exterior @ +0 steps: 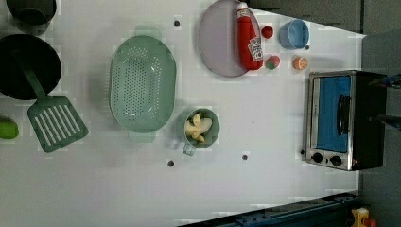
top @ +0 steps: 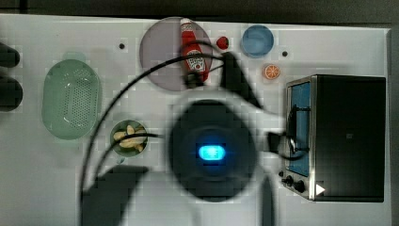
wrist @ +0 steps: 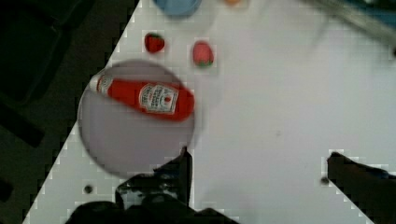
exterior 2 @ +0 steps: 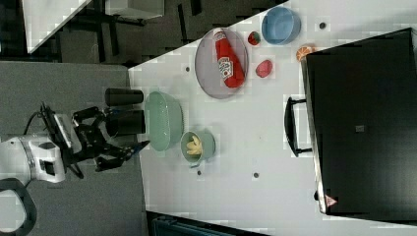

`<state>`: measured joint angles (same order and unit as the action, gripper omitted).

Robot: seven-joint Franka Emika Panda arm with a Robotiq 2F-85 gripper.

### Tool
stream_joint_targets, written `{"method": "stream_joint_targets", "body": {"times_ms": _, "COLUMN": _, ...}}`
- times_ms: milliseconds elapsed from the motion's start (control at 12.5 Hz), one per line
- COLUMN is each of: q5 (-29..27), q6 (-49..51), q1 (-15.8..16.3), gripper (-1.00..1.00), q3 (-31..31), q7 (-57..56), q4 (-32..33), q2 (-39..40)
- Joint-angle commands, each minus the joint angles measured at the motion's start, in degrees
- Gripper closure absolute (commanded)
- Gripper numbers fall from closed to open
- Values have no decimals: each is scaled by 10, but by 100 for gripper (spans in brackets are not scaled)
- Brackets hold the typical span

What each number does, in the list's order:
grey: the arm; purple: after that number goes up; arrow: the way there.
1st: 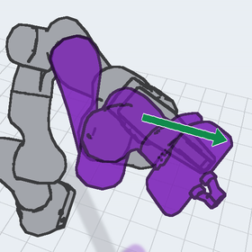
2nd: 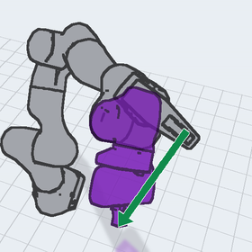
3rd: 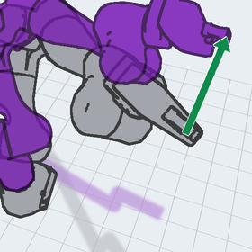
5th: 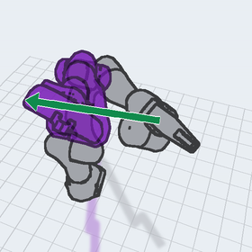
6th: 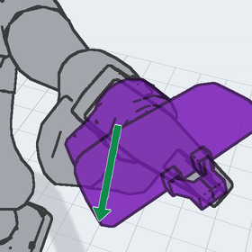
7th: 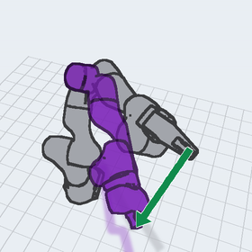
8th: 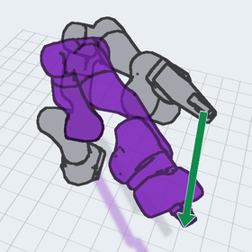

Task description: Pick Banana and place it in mug.

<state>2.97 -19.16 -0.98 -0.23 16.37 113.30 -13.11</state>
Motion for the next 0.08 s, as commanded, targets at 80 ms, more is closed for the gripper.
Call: {"method": "stream_joint_targets", "body": {"times_ms": 80, "q5": -4, "q6": 84, "q1": -4, "gripper": -100, "q3": 21, "q7": -128, "q4": -32, "q2": 16}}
